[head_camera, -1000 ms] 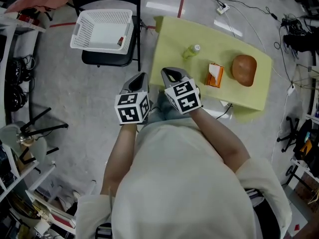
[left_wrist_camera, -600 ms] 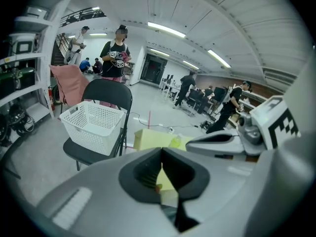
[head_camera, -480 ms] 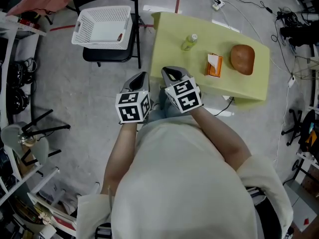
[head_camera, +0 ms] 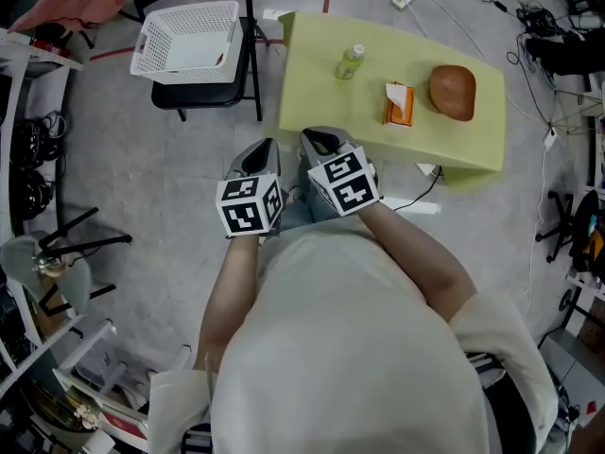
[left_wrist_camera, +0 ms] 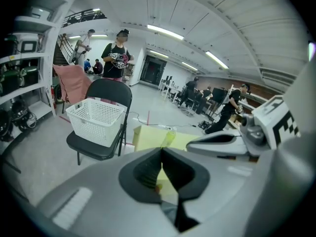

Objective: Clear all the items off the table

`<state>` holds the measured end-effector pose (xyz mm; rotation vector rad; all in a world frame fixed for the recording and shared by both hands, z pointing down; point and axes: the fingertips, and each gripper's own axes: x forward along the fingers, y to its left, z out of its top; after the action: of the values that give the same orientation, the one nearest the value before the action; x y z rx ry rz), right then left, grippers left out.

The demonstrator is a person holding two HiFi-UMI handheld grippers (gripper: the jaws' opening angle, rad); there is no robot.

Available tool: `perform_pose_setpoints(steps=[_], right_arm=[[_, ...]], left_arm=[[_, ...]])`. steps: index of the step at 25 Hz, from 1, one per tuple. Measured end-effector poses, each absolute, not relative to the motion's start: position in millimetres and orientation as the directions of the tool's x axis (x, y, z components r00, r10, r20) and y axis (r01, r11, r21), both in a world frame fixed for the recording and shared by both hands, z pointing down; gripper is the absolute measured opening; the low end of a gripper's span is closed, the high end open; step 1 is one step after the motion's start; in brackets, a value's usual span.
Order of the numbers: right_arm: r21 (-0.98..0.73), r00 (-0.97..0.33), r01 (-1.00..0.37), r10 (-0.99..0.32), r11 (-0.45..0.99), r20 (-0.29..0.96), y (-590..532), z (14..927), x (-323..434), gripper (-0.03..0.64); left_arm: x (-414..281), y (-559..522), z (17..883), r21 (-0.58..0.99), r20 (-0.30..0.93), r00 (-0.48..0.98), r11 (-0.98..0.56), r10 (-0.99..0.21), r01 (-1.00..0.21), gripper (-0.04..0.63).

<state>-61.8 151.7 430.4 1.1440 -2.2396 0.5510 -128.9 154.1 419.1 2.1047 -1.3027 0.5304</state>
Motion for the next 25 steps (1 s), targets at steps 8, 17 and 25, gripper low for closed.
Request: perform_pose_setpoints(steps=[8, 17, 25], right_arm=[[-0.086, -0.445, -0.849, -0.618, 0.522, 0.648, 170.8, 428.1, -47.6, -0.002], [-0.087, -0.413, -0.875, -0.642, 0.475, 0.646, 178.7, 427.7, -25.3, -0.002], [-0.099, -0.401, -0.890, -0.662, 0.444, 0.634, 178.8, 428.1, 10.3, -0.002]], left_arm=[[-119.5, 174.8, 421.0, 0.286, 0.615, 0.471, -0.377, -0.633, -0.881, 0.009], [-97.4, 175.1, 419.9, 0.286, 0.609, 0.497, -0.412, -0.618, -0.865, 0.009], [-71.5, 173.4, 419.3, 0.270, 0.608, 0.489, -0.416, -0.625, -0.868, 0.009]])
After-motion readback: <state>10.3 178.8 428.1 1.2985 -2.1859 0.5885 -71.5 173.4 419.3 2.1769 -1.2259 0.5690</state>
